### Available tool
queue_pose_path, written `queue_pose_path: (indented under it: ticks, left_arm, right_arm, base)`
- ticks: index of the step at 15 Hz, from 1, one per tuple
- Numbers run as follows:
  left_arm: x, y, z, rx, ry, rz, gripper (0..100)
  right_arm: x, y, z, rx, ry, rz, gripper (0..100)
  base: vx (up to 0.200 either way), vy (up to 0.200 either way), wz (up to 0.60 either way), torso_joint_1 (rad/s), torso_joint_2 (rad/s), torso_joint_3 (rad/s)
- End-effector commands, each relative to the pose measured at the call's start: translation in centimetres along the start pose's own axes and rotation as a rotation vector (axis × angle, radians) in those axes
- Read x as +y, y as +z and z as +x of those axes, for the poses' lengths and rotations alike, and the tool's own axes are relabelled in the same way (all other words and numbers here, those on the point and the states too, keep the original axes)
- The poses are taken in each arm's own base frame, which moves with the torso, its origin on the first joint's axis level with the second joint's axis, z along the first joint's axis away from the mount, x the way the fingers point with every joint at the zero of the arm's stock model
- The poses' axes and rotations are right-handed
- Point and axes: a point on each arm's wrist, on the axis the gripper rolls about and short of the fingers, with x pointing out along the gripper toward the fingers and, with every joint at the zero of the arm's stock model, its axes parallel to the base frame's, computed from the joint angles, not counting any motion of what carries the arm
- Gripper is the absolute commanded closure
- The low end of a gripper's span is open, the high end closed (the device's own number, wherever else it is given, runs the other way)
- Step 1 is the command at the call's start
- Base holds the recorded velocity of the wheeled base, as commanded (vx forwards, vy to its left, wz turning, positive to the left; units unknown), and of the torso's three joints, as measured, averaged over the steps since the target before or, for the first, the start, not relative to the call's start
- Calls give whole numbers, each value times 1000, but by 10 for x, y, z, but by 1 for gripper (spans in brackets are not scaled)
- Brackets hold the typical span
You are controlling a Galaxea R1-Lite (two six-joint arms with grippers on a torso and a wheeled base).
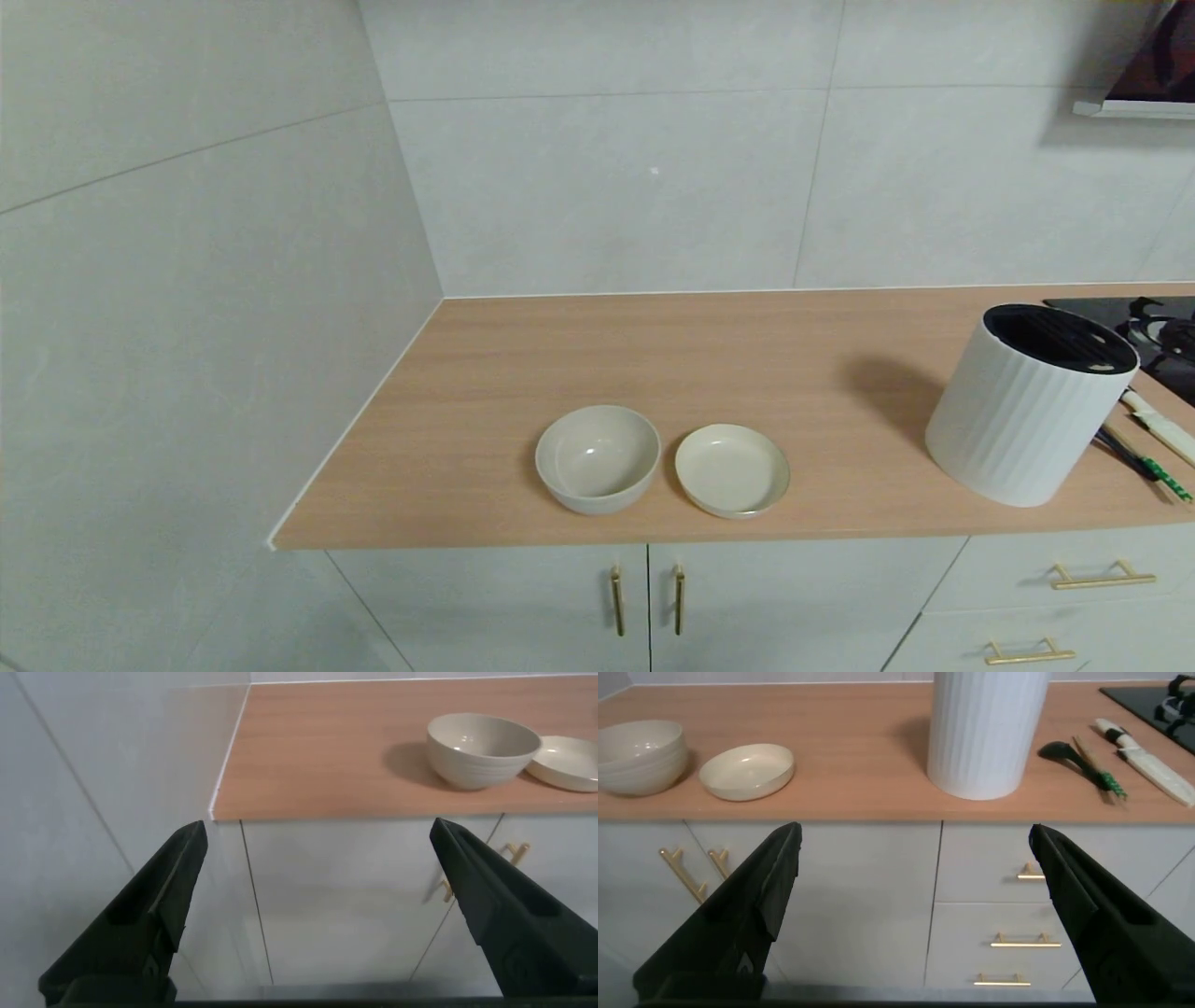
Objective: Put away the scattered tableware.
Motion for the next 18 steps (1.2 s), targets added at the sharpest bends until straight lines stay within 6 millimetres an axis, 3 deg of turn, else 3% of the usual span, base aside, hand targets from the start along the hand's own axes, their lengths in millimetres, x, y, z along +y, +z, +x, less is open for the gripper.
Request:
queue_pose_path:
  ticks: [1,9,18]
  left_arm:
    - [0,0,0,0,0,0,0]
    - [0,0,0,0,0,0,0]
    - [0,0,0,0,0,-1,0]
  right_arm:
    - [0,0,0,0,0,-1,0]
    - [0,0,0,0,0,-1,0]
    - [0,0,0,0,0,-1,0]
  base:
    - [0,0,0,0,0,0]
    - [0,0,0,-21,43,24]
    - [0,0,0,-238,521,279]
